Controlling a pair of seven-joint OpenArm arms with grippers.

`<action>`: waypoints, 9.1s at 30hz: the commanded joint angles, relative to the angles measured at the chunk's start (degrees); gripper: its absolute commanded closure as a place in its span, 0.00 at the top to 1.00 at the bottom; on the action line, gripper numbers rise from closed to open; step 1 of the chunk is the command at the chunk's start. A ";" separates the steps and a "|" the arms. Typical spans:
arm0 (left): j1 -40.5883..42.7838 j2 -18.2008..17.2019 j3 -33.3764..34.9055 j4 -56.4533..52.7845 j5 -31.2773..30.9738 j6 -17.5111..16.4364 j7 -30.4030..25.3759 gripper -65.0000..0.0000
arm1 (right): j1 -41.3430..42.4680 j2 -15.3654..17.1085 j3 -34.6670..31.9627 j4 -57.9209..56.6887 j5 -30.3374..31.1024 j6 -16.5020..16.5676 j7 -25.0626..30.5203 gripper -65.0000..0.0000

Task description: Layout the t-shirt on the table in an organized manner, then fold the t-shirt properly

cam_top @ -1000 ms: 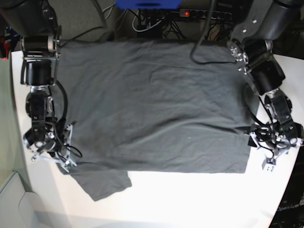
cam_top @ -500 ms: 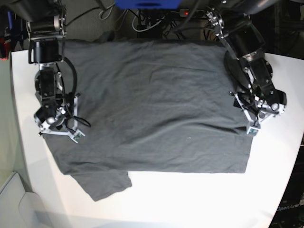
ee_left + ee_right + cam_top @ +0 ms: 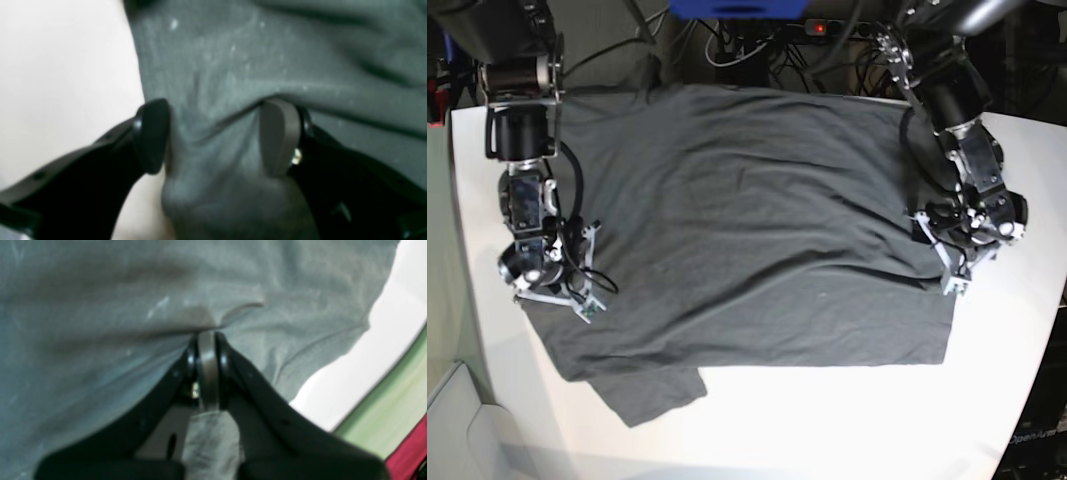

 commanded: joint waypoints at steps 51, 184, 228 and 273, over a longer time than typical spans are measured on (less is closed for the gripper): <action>-25.63 -4.93 0.43 -36.12 -3.22 6.21 -25.18 0.52 | 0.57 -0.86 -0.90 13.45 1.01 1.02 -3.02 0.00; -5.41 0.61 0.43 -4.04 -3.13 15.96 6.82 0.00 | -2.95 -3.68 -0.72 2.55 1.10 1.02 2.16 0.00; 4.00 -1.68 0.60 30.34 -3.13 3.04 18.77 0.60 | -21.59 0.28 4.20 48.27 1.10 1.02 -14.71 0.54; 22.90 -3.96 -14.69 25.59 -12.28 0.10 5.94 0.97 | -38.11 -10.62 21.08 50.90 1.37 1.02 -9.88 0.56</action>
